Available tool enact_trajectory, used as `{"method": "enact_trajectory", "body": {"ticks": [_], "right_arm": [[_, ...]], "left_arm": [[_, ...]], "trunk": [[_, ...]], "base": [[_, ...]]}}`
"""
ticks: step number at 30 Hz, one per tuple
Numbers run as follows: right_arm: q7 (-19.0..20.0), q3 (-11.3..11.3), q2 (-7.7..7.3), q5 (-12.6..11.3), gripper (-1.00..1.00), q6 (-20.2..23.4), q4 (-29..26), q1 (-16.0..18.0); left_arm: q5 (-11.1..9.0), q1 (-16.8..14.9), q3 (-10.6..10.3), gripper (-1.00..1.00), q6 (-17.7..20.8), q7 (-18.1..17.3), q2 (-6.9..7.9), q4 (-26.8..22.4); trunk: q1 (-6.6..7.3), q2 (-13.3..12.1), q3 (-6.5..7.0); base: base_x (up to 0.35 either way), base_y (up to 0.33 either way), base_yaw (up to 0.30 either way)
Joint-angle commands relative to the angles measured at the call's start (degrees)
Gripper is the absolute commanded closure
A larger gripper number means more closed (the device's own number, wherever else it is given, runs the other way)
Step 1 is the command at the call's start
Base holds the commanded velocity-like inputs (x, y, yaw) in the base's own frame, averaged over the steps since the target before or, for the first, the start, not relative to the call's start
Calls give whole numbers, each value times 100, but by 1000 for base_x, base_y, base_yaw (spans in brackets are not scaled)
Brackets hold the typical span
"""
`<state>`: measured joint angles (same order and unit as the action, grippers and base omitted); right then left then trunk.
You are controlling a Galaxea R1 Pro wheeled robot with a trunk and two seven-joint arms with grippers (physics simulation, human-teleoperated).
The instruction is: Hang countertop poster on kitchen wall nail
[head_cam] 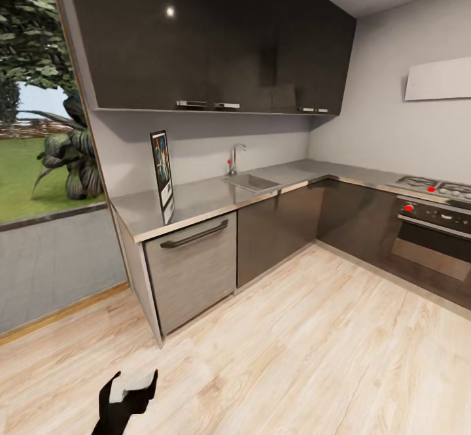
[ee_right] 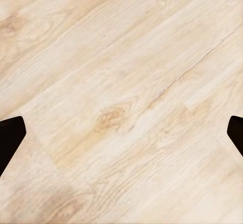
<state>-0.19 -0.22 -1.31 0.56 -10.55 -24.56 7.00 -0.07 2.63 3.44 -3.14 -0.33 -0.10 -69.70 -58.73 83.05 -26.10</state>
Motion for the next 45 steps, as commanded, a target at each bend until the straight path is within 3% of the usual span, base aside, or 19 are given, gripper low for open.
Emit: {"method": "enact_trajectory", "body": {"ticks": [1,2,4,5,8,13,16,21,22,23,30,37,39,43,44,45], "right_arm": [[-3,-1,-1,6,-100,-18,4,3],[-5,-1,-1,6,-100,-18,4,3],[-3,0,-1,6,-100,-18,4,3],[-3,2,-1,6,-100,-18,4,3],[-5,3,-4,6,-100,-18,2,3],[-7,4,-8,6,-100,-18,-3,3],[-7,5,-9,6,-100,-18,-4,3],[-7,5,-9,6,-100,-18,-5,3],[-7,6,-10,6,-100,-18,-5,3],[-8,8,-10,6,-100,-18,-5,3],[-3,22,-130,0,-100,-18,-19,3],[0,49,-244,-18,-100,-21,-91,3],[-2,62,-323,-34,-100,-24,-168,3],[0,95,-451,-52,-100,-25,-299,3],[0,188,-488,-57,-100,-26,-360,3],[19,811,-541,-54,-100,-28,-707,-3]], "left_arm": [[-1,1,-11,-100,75,1,-23,-318],[-2,1,-31,-100,297,6,-78,-781],[-2,1,-48,-100,563,11,-171,-1202],[0,1,-59,-100,815,16,-286,-1482],[5,-82,-68,-100,1119,20,-445,-1719],[13,-731,-77,-100,1701,24,-603,-1903],[14,-1616,-79,-100,2408,27,-646,-1936],[21,-2694,-76,-100,3263,41,-660,-1923],[27,-3124,-74,-100,3508,45,-662,-1871],[30,-3326,-74,-100,3599,48,-661,-1833],[46,-4444,-67,-100,3889,62,-651,-1234],[79,-5452,-55,-100,3932,182,-626,16],[91,-5756,-50,-100,3922,254,-557,462],[100,-5953,-47,-100,3847,300,-440,826],[101,-6002,-45,-100,3778,311,-363,904],[103,-6071,-4,-100,3311,333,-186,1030]], "trunk": [[0,3,-5],[0,3,-5],[0,3,-5],[0,3,-5],[0,3,-5],[0,3,-5],[0,3,-5],[0,3,-5],[0,3,-5],[0,3,-5],[0,3,-5],[0,3,-5],[0,3,-5],[0,3,-5],[0,3,-5],[0,3,-5]], "base": [[5,0,0],[3,0,0],[2,0,0],[1,0,0],[0,0,0],[0,0,0],[0,0,0],[0,0,0],[0,0,0],[0,0,0],[0,0,0],[0,0,0],[0,0,0],[0,0,0],[0,0,0],[0,0,0]]}}
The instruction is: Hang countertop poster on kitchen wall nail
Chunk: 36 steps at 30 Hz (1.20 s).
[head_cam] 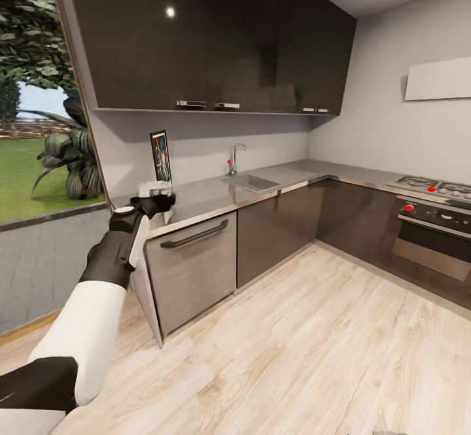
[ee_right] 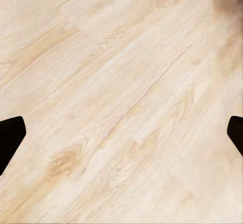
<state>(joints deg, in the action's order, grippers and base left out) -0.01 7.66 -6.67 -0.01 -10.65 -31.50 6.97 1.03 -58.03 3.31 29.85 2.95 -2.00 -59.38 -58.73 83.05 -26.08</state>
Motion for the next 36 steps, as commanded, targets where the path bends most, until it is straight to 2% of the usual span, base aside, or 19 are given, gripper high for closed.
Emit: {"method": "enact_trajectory", "body": {"ticks": [1,2,3,7,8,12,17,24,27,28,36], "right_arm": [[3,76,-8,3,-100,-30,-107,-7],[4,152,-12,9,-100,-96,-309,-54],[-2,245,-13,15,-100,-369,-754,-307],[-1,274,-7,14,-100,-499,-1074,-527],[0,281,-2,12,-100,-542,-1267,-676],[-4,287,7,14,-100,-571,-1455,-815],[-7,288,27,32,-100,-578,-1495,-853],[-7,289,37,48,-100,-578,-1492,-862],[-8,284,41,51,-100,-579,-1491,-863],[-8,283,42,54,-100,-579,-1488,-864],[-8,280,43,54,-100,-577,-1475,-864]], "left_arm": [[-6,-9,17,-100,-34,7,24,9],[-6,-15,28,-100,-111,9,70,23],[-6,-21,43,-100,-258,12,146,35],[-6,-23,50,-100,-319,11,176,16],[-6,-24,53,-100,-338,14,184,4],[-6,-24,49,-100,-363,20,191,-2],[32,-24,48,-100,-746,27,243,82],[171,-24,47,-100,-1026,34,267,413],[194,-24,47,-100,-1459,33,297,791],[200,-24,51,-100,-1966,31,307,1254],[197,-24,55,-100,-2902,25,316,2292]], "trunk": [[0,3,-7],[0,3,-7],[0,3,-7],[0,3,-7],[0,3,-7],[0,3,-7],[0,3,-7],[0,3,-7],[0,3,-7],[0,3,-7],[0,3,-7]], "base": [[0,0,0],[0,0,0],[0,0,0],[21,2,0],[176,66,0],[243,108,0],[297,138,0],[310,131,0],[316,124,0],[251,57,0],[90,20,0]]}}
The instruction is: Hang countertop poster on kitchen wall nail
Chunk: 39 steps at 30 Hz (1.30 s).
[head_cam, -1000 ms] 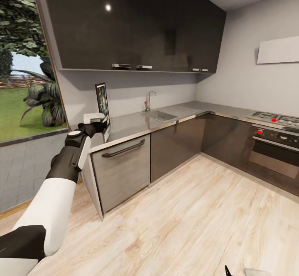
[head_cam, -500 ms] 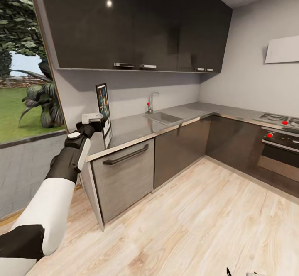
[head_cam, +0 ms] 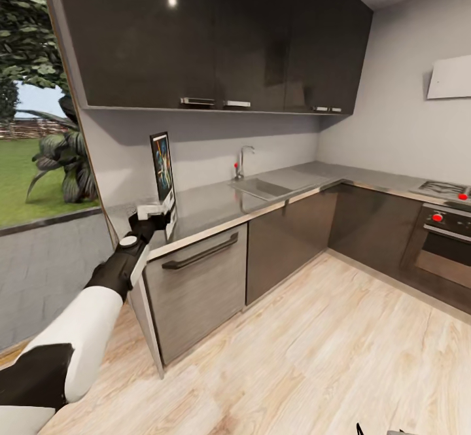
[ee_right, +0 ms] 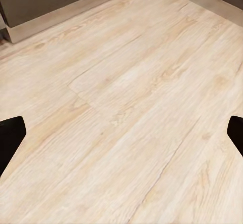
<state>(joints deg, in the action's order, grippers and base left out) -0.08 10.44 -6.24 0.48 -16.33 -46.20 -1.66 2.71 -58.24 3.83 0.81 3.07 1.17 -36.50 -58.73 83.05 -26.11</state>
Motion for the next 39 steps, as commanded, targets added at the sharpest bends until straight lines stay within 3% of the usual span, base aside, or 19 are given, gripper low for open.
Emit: {"method": "enact_trajectory", "body": {"ticks": [1,6,11,34,39], "right_arm": [[-1,2,0,5,-100,-8,-4,-1],[-1,2,0,5,-100,-6,-3,-1],[-1,2,0,5,-100,-10,-3,-1],[-1,2,0,9,-100,-2,6,-1],[-1,2,0,13,-100,-2,12,-1]], "left_arm": [[29,-3,3,-100,-75,12,0,101],[-13,-3,5,-100,-853,8,13,922],[-23,-3,24,-100,-1066,9,21,1182],[-25,-3,34,-100,-1117,10,30,1476],[-30,-3,45,-100,-1118,15,181,1547]], "trunk": [[0,3,-4],[0,3,-4],[0,3,-4],[0,3,-4],[0,3,-4]], "base": [[17,4,0],[22,1,0],[228,0,0],[307,0,0],[36,5,0]]}}
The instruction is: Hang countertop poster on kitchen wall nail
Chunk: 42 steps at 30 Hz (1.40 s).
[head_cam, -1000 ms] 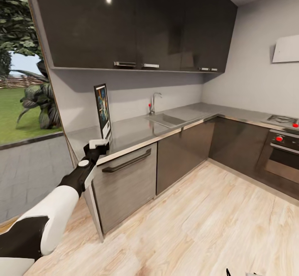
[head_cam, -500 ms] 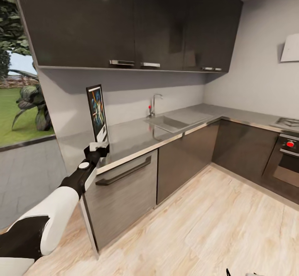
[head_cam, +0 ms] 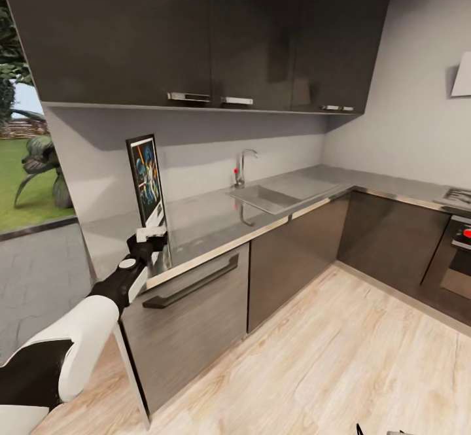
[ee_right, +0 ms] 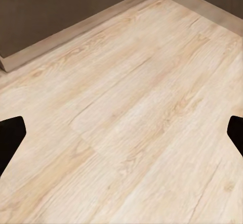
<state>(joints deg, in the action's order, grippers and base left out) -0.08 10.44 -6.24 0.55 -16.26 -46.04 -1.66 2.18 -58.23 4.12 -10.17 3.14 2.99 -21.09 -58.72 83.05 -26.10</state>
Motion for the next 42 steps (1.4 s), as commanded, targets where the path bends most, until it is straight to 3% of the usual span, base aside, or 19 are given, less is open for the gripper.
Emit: {"method": "enact_trajectory", "body": {"ticks": [1,2,7,18,42], "right_arm": [[-1,2,0,6,-100,-9,-3,-1],[-1,2,0,7,-100,-9,-2,-1],[-1,2,0,7,-100,-9,-1,-1],[-1,2,0,7,-100,-9,-1,-1],[-1,2,0,7,-100,-9,-1,-1]], "left_arm": [[13,-4,17,-100,-20,9,33,16],[-131,-4,18,-100,-20,10,62,23],[-249,-4,21,-100,-20,11,104,31],[-261,1,20,-100,-20,11,196,34],[-269,1,19,-100,-20,11,193,108]], "trunk": [[0,3,-5],[0,3,-5],[0,3,-5],[0,3,-5],[0,3,-5]], "base": [[11,127,0],[3,153,0],[1,67,0],[42,71,0],[88,2,0]]}}
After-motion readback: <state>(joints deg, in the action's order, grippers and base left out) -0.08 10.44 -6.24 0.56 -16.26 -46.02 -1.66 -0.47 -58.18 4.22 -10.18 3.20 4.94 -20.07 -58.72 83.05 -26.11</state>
